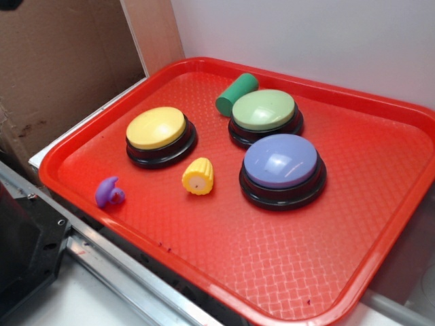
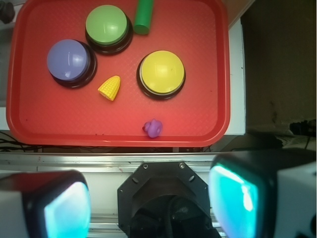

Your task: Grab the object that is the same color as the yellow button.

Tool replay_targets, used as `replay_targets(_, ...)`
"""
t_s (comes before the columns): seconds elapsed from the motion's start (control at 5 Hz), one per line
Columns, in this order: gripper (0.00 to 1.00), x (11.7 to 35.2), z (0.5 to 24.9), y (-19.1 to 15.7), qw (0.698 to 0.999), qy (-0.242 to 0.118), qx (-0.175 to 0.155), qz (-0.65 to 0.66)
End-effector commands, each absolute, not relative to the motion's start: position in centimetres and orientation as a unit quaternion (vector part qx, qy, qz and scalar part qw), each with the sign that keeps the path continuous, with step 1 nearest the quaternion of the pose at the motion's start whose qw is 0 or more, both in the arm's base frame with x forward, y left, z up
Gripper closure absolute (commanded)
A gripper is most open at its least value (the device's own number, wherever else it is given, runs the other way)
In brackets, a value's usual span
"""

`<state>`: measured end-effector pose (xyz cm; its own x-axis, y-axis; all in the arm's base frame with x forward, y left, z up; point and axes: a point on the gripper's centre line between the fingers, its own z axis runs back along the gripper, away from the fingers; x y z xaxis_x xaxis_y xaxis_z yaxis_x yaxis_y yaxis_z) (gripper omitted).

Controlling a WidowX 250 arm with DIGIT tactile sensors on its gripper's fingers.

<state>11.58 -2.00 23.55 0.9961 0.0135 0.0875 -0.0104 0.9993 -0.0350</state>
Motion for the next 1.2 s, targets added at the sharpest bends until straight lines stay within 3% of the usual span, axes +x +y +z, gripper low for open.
replay_targets(0.0, 0.00, 11.6, 23.5, -2.0, 0.999, -0.044, -0.017, 0.006)
replay_targets(0.6, 0.00, 15.6, 18.3, -2.2, 0.991, -0.034, -0.033, 0.128)
replay_targets(1.0, 0.00, 17.2, 13.4, -4.0, 0.958, -0.059, -0.060, 0.274)
